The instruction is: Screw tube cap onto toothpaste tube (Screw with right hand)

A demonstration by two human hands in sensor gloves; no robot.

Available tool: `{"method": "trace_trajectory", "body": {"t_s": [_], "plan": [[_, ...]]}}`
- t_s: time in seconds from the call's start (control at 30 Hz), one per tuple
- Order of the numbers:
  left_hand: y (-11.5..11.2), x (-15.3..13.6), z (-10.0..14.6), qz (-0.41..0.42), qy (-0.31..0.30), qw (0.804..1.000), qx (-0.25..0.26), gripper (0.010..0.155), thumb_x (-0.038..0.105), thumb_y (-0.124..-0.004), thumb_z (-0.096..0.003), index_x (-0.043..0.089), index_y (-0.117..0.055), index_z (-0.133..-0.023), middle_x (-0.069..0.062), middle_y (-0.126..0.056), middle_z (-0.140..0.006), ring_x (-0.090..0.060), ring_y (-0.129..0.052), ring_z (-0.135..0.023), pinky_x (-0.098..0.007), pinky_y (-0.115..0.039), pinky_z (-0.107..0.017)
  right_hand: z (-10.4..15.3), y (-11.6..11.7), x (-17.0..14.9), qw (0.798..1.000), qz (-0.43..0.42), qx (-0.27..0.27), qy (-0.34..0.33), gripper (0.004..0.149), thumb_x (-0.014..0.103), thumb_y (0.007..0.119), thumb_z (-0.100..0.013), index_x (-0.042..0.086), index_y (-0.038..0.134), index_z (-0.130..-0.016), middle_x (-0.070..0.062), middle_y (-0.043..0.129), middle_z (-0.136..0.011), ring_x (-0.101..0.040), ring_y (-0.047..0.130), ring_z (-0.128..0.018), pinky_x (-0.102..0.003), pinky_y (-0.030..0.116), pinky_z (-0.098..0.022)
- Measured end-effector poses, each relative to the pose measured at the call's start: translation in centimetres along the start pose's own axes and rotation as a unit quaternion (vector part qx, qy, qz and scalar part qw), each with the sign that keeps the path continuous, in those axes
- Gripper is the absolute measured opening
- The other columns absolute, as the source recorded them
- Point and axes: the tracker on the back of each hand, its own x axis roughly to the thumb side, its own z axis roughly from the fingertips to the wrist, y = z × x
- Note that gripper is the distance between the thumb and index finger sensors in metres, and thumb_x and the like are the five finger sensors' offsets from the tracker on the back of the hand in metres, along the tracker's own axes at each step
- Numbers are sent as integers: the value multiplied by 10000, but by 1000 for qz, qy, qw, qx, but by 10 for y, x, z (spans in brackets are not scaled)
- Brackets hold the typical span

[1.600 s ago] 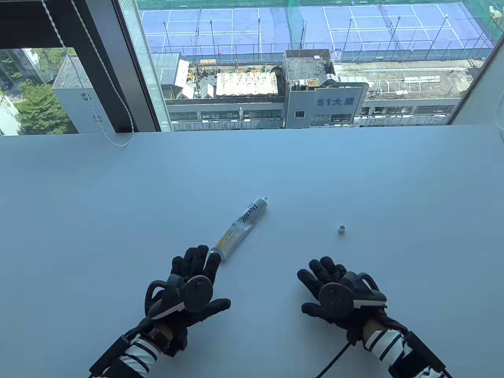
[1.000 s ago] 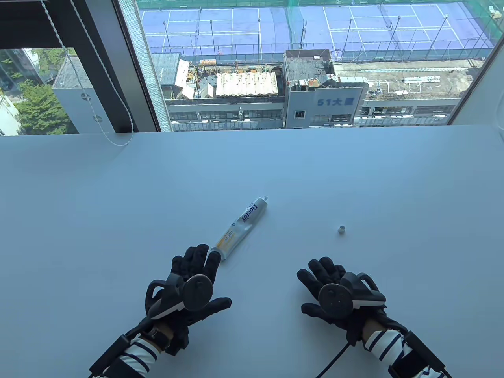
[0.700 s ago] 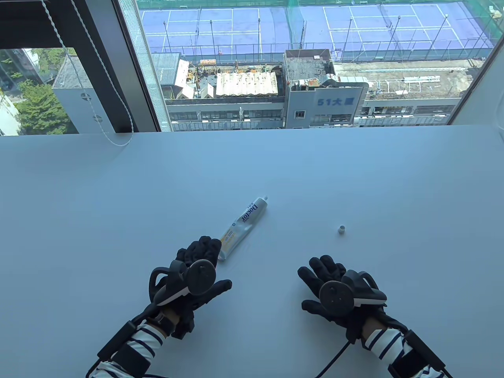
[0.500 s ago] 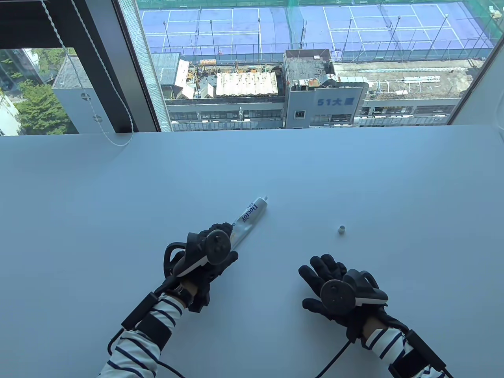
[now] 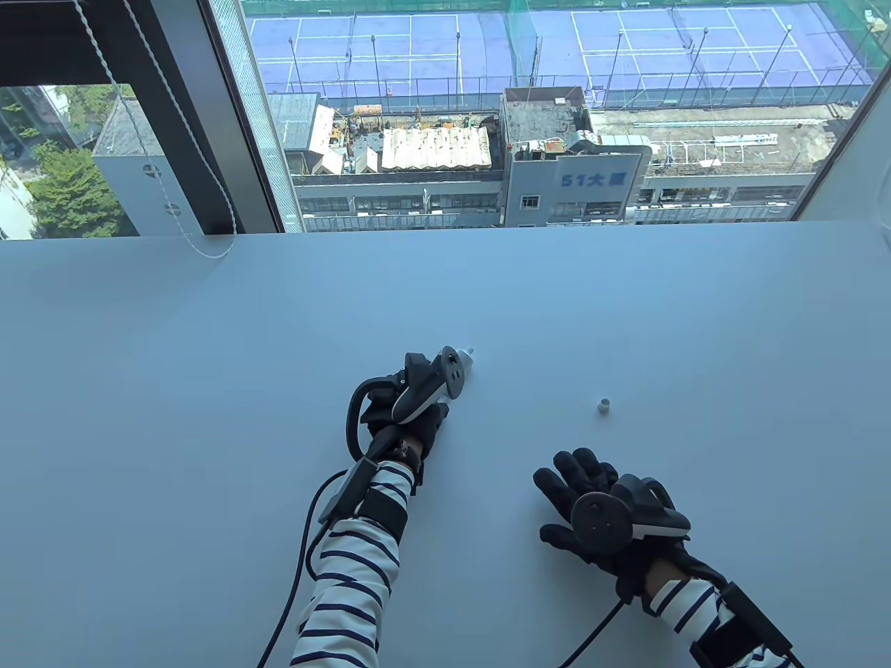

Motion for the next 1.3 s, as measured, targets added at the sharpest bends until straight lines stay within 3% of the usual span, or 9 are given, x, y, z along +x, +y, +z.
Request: {"method": "trace_trajectory", "body": {"t_s": [0.23,0.37,0.47,0.6,0.7,0.83,1.03,1.2,1.3], "plan": [[-2,5,-3,58,10,996,-71,807,636,-820,-424,207,-559,-1055,-35,-772,-772,-266,-833,-748,-588,-640,-693,1,-4,-2,1000,2,-3,7,745,437,497,-663,17,114,-1144,-386,41,-1126,-665,75,-966,-727,212,-636],[-7,9,8,63,15,998,-20,613,583,-770,-490,268,-617,-993,-55,-721,-837,-323,-805,-762,-603,-674,-655,6,-14,-10,999,5,-28,37,748,440,499,-663,11,125,-1146,-392,69,-1132,-669,103,-968,-729,220,-635],[-11,15,20,9,-3,1000,21,567,494,-785,-510,266,-600,-995,-197,-622,-1068,-375,-766,-873,-622,-678,-658,12,-23,-18,995,3,-49,88,760,449,506,-661,2,130,-1148,-403,92,-1134,-674,118,-970,-731,227,-633],[-15,17,42,-75,-51,994,65,556,471,-768,-525,229,-591,-993,-196,-709,-1041,-406,-831,-877,-562,-755,-614,18,-34,-32,986,-5,-72,149,783,457,534,-658,-17,152,-1152,-413,149,-1140,-684,150,-973,-736,238,-629],[-17,9,66,-33,-115,991,63,567,484,-763,-519,216,-586,-986,-189,-783,-986,-392,-845,-839,-536,-762,-594,20,-43,-48,978,-10,-70,198,789,441,558,-657,-26,154,-1150,-412,170,-1143,-684,167,-977,-736,247,-634],[-18,-11,102,48,-201,978,-13,566,491,-767,-520,269,-572,-1002,-170,-781,-975,-382,-802,-840,-539,-718,-625,16,-60,-76,968,-33,-81,237,750,364,613,-655,-31,209,-1149,-381,262,-1154,-671,242,-991,-730,284,-641],[-26,-33,120,216,-268,931,-118,616,512,-775,-495,304,-548,-1028,-173,-796,-919,-387,-808,-771,-546,-709,-615,-27,-53,-90,970,2,-27,243,670,262,644,-644,42,256,-1143,-301,273,-1164,-640,310,-1003,-715,328,-653],[-43,-39,121,265,-272,918,-115,784,627,-835,-360,246,-603,-1005,-142,-868,-821,-356,-863,-668,-509,-759,-562,-59,-49,-87,965,43,-33,258,610,197,638,-635,68,308,-1132,-256,269,-1159,-600,342,-1009,-688,372,-662],[-45,-43,121,251,-255,932,-61,833,645,-864,-319,241,-599,-997,-151,-851,-826,-345,-854,-670,-504,-751,-577,-63,-48,-88,957,64,-35,281,541,170,671,-613,38,481,-1102,-266,427,-1133,-557,547,-986,-636,510,-662]]}}
